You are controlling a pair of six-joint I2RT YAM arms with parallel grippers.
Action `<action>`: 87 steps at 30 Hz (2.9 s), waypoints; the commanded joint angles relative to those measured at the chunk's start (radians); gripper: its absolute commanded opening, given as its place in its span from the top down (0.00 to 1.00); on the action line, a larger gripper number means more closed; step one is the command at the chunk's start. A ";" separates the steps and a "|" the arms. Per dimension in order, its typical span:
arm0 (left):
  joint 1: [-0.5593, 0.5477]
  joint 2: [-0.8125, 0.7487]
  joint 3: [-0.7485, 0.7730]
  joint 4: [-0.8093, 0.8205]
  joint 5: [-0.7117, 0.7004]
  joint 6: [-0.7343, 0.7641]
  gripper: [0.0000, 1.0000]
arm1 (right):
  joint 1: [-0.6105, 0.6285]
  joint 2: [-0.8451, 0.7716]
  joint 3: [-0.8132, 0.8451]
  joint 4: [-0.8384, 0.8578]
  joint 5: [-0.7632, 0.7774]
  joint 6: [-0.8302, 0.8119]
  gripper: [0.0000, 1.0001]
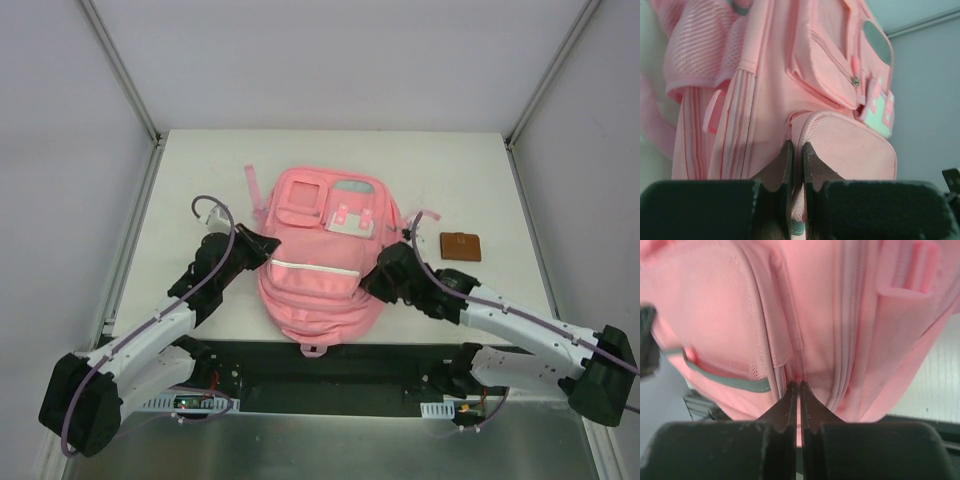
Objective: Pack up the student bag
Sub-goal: Unzip the student bag at the center of the board.
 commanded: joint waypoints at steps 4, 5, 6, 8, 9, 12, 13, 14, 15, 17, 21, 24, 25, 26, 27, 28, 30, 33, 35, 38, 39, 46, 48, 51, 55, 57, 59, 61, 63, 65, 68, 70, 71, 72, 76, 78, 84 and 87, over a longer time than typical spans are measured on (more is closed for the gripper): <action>-0.015 -0.149 -0.068 0.032 -0.125 -0.080 1.00 | -0.395 0.222 0.350 0.038 -0.309 -0.349 0.99; -0.021 -0.121 -0.073 0.054 -0.135 -0.092 1.00 | -0.411 0.309 0.449 0.024 -0.360 -0.377 0.99; -0.030 -0.101 -0.067 0.097 -0.145 -0.113 1.00 | -0.441 0.351 0.489 0.007 -0.372 -0.417 0.99; -0.058 -0.006 -0.036 0.127 -0.177 -0.116 1.00 | -0.466 0.436 0.568 -0.032 -0.398 -0.425 0.99; -0.064 0.027 -0.004 0.160 -0.189 -0.121 1.00 | -0.475 0.443 0.554 -0.060 -0.402 -0.409 0.99; -0.069 0.127 0.021 0.226 -0.198 -0.149 1.00 | -0.400 0.304 0.256 0.110 -0.335 -0.255 0.99; -0.070 0.142 0.024 0.255 -0.200 -0.150 1.00 | -0.379 0.264 0.188 0.148 -0.317 -0.165 0.99; -0.070 0.165 0.027 0.262 -0.201 -0.149 1.00 | -0.359 0.220 0.142 0.148 -0.269 -0.140 0.99; -0.073 0.173 0.028 0.266 -0.206 -0.149 1.00 | -0.327 0.205 0.131 0.107 -0.260 -0.132 0.99; -0.079 0.185 0.021 0.285 -0.226 -0.169 1.00 | -0.279 0.195 0.161 0.046 -0.196 -0.130 0.99; -0.104 0.190 0.022 0.302 -0.251 -0.152 1.00 | -0.156 0.196 0.177 0.091 -0.136 -0.081 0.99; -0.112 0.191 0.027 0.306 -0.246 -0.139 1.00 | -0.125 0.244 0.235 0.049 -0.122 -0.087 0.99; -0.112 0.187 0.022 0.305 -0.251 -0.138 1.00 | -0.122 0.235 0.215 0.052 -0.111 -0.089 0.99; -0.112 0.171 0.016 0.303 -0.254 -0.130 1.00 | -0.122 0.192 0.202 0.058 -0.059 -0.098 0.99; -0.112 0.162 0.007 0.296 -0.258 -0.120 1.00 | -0.127 0.163 0.197 0.020 -0.022 -0.128 0.99; -0.112 0.151 0.004 0.286 -0.261 -0.106 1.00 | -0.138 0.131 0.191 -0.005 0.021 -0.147 0.99; -0.110 0.119 -0.002 0.257 -0.264 -0.093 1.00 | -0.214 0.025 0.157 -0.007 0.066 -0.231 0.80; -0.109 0.090 0.013 0.239 -0.242 -0.048 1.00 | -0.383 -0.038 0.094 0.155 -0.144 -0.512 0.48; -0.109 0.096 0.053 0.210 -0.209 0.000 1.00 | -0.446 -0.017 0.118 0.170 -0.302 -0.650 0.46; -0.107 0.110 0.074 0.205 -0.176 0.026 1.00 | -0.481 0.043 0.148 0.147 -0.502 -0.883 0.47; -0.104 0.113 0.078 0.210 -0.163 0.032 1.00 | -0.484 0.055 0.160 0.150 -0.554 -0.939 0.47; -0.089 0.139 0.111 0.193 -0.102 0.072 1.00 | -0.487 0.080 0.169 0.147 -0.593 -1.274 0.41; -0.086 0.145 0.122 0.187 -0.090 0.078 1.00 | -0.487 0.077 0.154 0.183 -0.602 -1.352 0.41; -0.081 0.160 0.131 0.190 -0.079 0.072 1.00 | -0.489 0.087 0.123 0.243 -0.614 -1.424 0.41; -0.075 0.180 0.139 0.190 -0.057 0.065 1.00 | -0.497 0.167 0.148 0.234 -0.667 -1.461 0.42; -0.072 0.183 0.144 0.185 -0.054 0.058 1.00 | -0.500 0.210 0.160 0.234 -0.671 -1.460 0.44; -0.069 0.183 0.140 0.185 -0.053 0.051 1.00 | -0.500 0.225 0.162 0.225 -0.649 -1.460 0.45; -0.066 0.179 0.139 0.173 -0.057 0.049 1.00 | -0.500 0.224 0.149 0.237 -0.625 -1.465 0.46; -0.061 0.176 0.137 0.171 -0.056 0.046 1.00 | -0.500 0.213 0.128 0.247 -0.610 -1.469 0.46; -0.056 0.174 0.136 0.171 -0.047 0.046 1.00 | -0.500 0.211 0.120 0.268 -0.608 -1.478 0.46; -0.052 0.176 0.136 0.174 -0.039 0.043 1.00 | -0.501 0.242 0.122 0.289 -0.613 -1.489 0.50; -0.052 0.180 0.136 0.177 -0.034 0.037 1.00 | -0.507 0.285 0.149 0.273 -0.629 -1.483 0.63; -0.052 0.180 0.133 0.182 -0.034 0.034 1.00 | -0.504 0.296 0.161 0.259 -0.640 -1.477 0.68; -0.052 0.180 0.131 0.185 -0.033 0.031 1.00 | -0.506 0.308 0.172 0.245 -0.669 -1.469 0.78; -0.052 0.180 0.119 0.199 -0.036 0.011 1.00 | -0.503 0.287 0.163 0.217 -0.711 -1.420 0.84; -0.052 0.179 0.117 0.202 -0.039 0.005 1.00 | -0.495 0.255 0.148 0.223 -0.702 -1.377 0.89; -0.052 0.188 0.105 0.220 -0.050 -0.017 1.00 | -0.356 0.175 0.143 0.254 -0.599 -1.201 0.99; -0.052 0.196 0.105 0.225 -0.048 -0.024 1.00 | -0.258 0.187 0.174 0.247 -0.502 -1.131 0.99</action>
